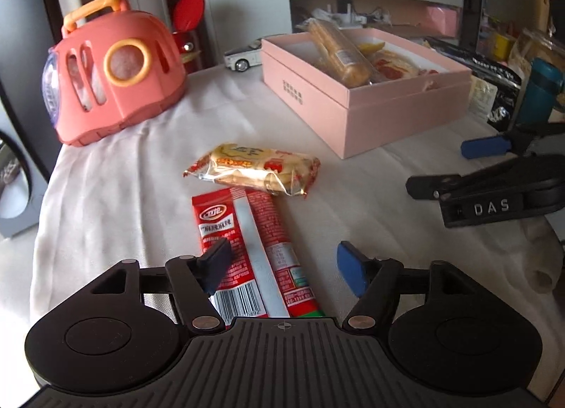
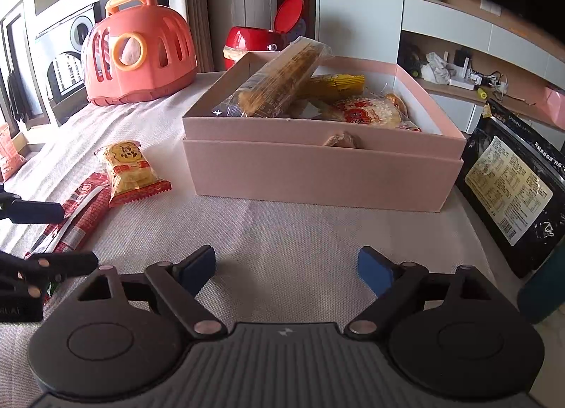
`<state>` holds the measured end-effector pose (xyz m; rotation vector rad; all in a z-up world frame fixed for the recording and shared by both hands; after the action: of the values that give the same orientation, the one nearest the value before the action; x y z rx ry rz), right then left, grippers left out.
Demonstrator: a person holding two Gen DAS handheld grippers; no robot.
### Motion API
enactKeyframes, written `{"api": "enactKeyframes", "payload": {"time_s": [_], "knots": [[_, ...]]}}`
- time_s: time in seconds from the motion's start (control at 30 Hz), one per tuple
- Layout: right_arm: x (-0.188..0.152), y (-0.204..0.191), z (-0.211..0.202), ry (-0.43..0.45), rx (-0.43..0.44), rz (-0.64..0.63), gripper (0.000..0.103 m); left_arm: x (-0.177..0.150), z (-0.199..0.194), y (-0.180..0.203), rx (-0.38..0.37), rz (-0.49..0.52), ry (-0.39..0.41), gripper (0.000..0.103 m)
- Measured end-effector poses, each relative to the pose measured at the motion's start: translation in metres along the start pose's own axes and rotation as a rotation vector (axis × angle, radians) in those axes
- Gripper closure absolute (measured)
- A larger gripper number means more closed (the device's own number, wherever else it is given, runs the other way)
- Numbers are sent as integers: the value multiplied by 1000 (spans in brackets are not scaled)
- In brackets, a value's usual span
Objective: Organize snacks
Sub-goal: 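Grasp the red sausage packet with the left tool, then hold the sausage packet in the left tool while the right tool grasps the yellow rice cracker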
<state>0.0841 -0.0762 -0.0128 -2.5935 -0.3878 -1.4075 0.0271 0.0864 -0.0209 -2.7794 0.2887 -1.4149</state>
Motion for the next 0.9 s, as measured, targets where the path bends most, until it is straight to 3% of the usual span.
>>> {"api": "enactKeyframes", "payload": {"time_s": [0.1,0.17,0.3,0.4,0.5,0.53,0.7,0.8,0.9], "knots": [[0,-1,1,-6,0,-3,11,-2,1,-12,55,-21,17,34],[0,-1,2,-7,-3,-4,10,-5,4,-26,88,-41,3,30],[0,-1,2,-9,-5,-6,9,-10,5,-49,71,-163,9,29],[0,-2,3,-16,2,-12,7,-10,4,-52,54,-181,33,31],[1,-4,2,-17,5,-28,7,-13,-2,-58,58,-176,47,45],[1,-6,1,-13,11,-42,7,-15,-6,-65,69,-191,49,45],[9,-37,-7,-9,134,-101,7,-35,-26,-106,199,-311,66,46],[29,-69,-10,21,224,-152,7,-41,-31,-111,196,-365,99,45],[56,-98,-4,63,232,-193,7,-43,-32,-108,207,-350,120,44]]}}
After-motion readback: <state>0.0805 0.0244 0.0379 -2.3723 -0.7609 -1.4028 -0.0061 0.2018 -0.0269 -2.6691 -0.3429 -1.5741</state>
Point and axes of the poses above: each gripper's, at about its wrist camera, not at the fingertips, and z roughly the way its jaws point, y to its right, x to its top, the point moved 5 cm from there along z, roughly the way its jaws point, and after that the axes turned 9 degrees about y, right-handed, at the moved point
